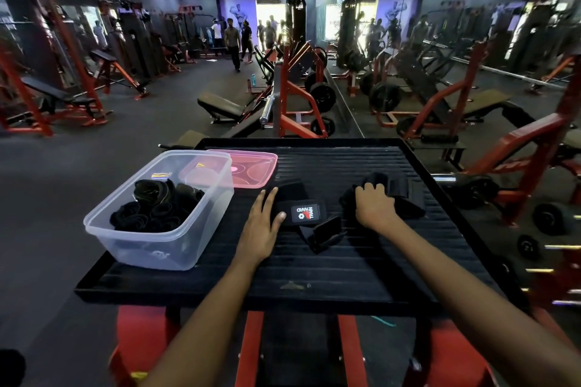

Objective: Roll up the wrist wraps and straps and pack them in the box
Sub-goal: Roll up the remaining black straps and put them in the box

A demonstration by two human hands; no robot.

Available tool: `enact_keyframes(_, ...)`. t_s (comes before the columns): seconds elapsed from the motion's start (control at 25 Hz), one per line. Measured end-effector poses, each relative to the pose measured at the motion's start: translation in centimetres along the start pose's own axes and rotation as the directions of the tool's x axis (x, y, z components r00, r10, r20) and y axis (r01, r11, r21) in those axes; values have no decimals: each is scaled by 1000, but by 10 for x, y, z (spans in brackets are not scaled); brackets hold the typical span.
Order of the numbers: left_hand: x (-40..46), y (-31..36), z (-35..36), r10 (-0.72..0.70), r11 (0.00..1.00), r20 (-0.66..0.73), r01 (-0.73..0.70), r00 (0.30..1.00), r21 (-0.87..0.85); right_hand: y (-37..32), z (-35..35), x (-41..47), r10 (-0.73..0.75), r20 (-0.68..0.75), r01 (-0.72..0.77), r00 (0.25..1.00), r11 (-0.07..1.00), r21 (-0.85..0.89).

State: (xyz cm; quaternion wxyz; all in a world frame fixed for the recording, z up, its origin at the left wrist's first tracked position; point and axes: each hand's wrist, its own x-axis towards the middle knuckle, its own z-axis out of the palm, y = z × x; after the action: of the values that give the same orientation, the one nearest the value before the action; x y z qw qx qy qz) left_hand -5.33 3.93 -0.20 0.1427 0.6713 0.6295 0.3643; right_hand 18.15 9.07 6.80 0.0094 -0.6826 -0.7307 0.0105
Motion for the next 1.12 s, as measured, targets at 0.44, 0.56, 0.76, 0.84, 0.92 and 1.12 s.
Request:
enact_keyframes(0.44, -1, 1, -1, -85, 996, -64, 85, 994, -6, -60, 7, -12, -274, 96, 179, 957, 817, 549)
enact_keyframes(0.56, -4, 6, -5, -10, 999, -168, 5, 986, -31, -58, 2, -9, -323, 174, 208, 930, 856, 473)
enact_keyframes(0.76, -7, 10, -9, 24, 997, -258, -43, 966, -68, -42, 1, -7, -307, 169, 171, 937, 821, 544)
enact_keyframes(0.84, -6, 11, -11, -26, 994, -261, -3, 965, -110, -36, 5, -9, -278, 148, 137, 949, 789, 599)
enact_keyframes(0.92, -6, 10, -12, -55, 993, -204, 33, 977, -114, -36, 10, -12, -261, 78, 166, 962, 789, 592)
enact_keyframes(1.12, -6, 6, -8, 76, 997, -14, -76, 997, 18, -43, 11, -21, -203, -135, 239, 970, 676, 697)
